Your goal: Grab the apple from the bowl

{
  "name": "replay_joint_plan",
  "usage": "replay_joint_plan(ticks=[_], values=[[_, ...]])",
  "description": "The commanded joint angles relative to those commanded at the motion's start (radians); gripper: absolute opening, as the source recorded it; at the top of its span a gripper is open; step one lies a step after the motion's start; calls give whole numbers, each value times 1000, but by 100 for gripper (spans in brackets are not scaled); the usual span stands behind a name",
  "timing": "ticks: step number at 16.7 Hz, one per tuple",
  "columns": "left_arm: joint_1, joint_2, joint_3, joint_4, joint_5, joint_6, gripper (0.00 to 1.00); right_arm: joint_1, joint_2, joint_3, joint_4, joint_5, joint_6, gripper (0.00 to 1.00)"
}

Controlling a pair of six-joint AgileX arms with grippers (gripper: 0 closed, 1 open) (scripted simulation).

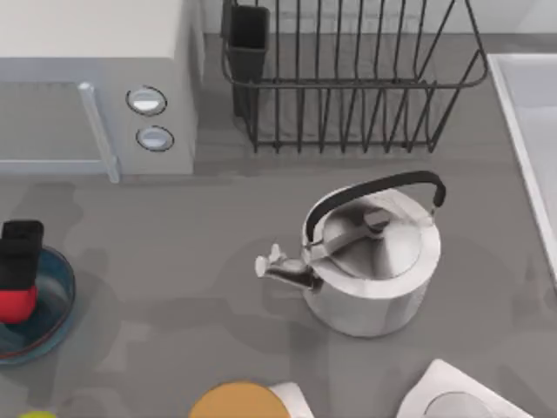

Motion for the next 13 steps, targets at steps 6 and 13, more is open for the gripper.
replay_joint_plan(ticks=[6,13], values=[[7,202,136,-138,0,10,100,0,0,0,0,0,0,100],[3,219,104,-97,0,10,100,0,0,0,0,0,0,100]])
